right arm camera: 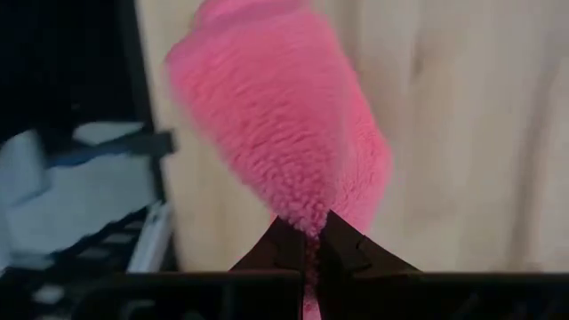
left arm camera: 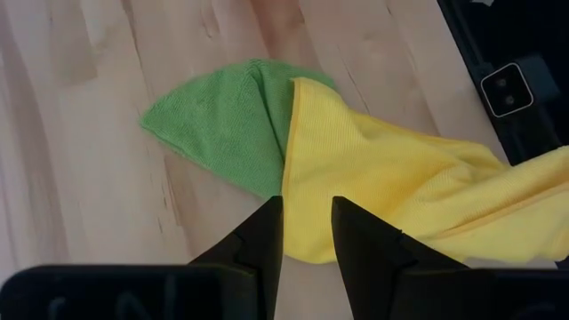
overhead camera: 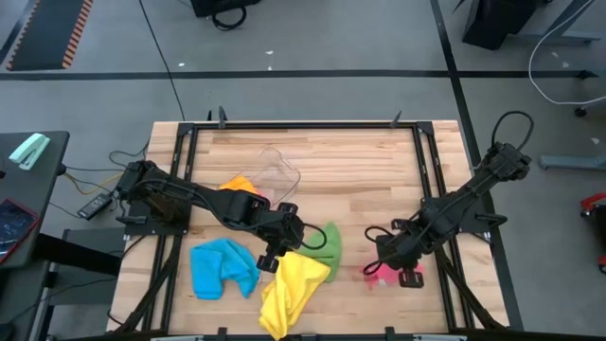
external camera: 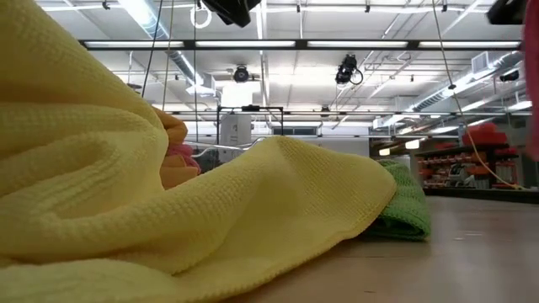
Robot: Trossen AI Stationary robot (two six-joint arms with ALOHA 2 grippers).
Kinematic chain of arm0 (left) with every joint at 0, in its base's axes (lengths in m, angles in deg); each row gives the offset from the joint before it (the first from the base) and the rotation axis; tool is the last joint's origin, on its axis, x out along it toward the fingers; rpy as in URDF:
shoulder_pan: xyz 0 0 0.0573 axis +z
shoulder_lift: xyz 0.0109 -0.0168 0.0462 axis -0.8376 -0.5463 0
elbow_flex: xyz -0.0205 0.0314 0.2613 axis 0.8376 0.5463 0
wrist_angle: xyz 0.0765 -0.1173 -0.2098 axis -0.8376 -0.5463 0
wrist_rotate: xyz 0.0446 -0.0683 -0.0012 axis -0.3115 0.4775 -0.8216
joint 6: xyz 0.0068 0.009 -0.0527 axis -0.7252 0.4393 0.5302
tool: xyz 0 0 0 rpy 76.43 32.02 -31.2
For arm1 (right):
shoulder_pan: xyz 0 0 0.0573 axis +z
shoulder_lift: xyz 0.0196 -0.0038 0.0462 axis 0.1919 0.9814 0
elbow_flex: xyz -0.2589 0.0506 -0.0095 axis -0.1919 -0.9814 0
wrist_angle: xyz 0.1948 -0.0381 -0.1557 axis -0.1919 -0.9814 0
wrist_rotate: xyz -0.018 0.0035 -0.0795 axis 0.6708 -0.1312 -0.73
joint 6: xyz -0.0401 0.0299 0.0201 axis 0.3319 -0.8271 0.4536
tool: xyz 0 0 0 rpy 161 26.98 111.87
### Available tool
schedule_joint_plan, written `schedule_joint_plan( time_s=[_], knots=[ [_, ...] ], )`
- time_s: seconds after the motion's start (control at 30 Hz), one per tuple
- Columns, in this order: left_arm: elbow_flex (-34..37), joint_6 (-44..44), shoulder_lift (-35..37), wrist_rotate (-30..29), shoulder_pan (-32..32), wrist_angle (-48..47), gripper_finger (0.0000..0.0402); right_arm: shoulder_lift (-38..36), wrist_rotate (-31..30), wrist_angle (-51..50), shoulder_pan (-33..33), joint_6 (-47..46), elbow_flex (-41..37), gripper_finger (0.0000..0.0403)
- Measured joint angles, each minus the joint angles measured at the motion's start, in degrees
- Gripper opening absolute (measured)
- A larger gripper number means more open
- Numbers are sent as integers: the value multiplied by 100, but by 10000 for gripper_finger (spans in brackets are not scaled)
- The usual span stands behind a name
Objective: Fold microfiber towels
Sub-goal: Fold the pink microfiber towel
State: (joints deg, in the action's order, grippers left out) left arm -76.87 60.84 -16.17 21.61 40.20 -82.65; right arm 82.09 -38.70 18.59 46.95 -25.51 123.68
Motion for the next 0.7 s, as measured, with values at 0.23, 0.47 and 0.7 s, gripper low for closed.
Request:
schedule_joint_plan(
  time_s=[0.23, 0.47, 0.7],
  knots=[
    [0, 70, -2, 0, 0, -8, 107, 21, 344, 508, -391, 313, -463, 10],
    [0, -107, -28, -1, 0, -55, 107, 32, 959, 1530, -2178, 2068, -1928, 10],
    [0, -132, -28, -2, 24, -55, 107, 30, 799, 1678, -3751, 3260, -2429, 10]
  ],
)
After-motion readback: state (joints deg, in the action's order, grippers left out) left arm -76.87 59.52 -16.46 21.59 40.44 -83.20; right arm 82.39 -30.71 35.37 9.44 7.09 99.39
